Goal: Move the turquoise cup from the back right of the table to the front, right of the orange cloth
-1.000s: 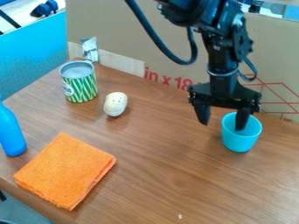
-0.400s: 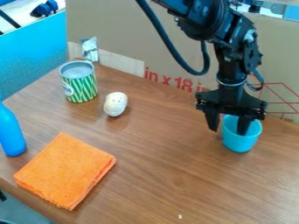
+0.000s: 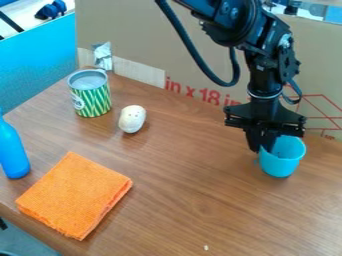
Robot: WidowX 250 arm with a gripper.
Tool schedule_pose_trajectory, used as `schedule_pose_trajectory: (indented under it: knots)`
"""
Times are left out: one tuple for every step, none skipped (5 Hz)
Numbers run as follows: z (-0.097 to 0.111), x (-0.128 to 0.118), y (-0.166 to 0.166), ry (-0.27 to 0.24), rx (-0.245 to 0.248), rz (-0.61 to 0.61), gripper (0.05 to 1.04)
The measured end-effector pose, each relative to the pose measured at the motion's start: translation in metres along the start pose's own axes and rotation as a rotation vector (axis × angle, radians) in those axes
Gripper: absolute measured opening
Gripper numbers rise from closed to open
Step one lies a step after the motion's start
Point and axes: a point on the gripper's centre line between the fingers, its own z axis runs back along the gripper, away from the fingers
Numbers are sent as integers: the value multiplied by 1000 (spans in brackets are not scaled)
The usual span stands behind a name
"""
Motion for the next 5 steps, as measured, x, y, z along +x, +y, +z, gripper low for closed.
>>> schedule_pose_trajectory:
  knots:
    - [3,-4,5,14,-14,-12,98]
    - [18,-14,9,15,-45,-24,96]
    - [42,-35,16,-5,-71,-84,95]
    - [54,-68,26,-6,-42,-187,95]
    - [33,-105,44,45,57,-296,95]
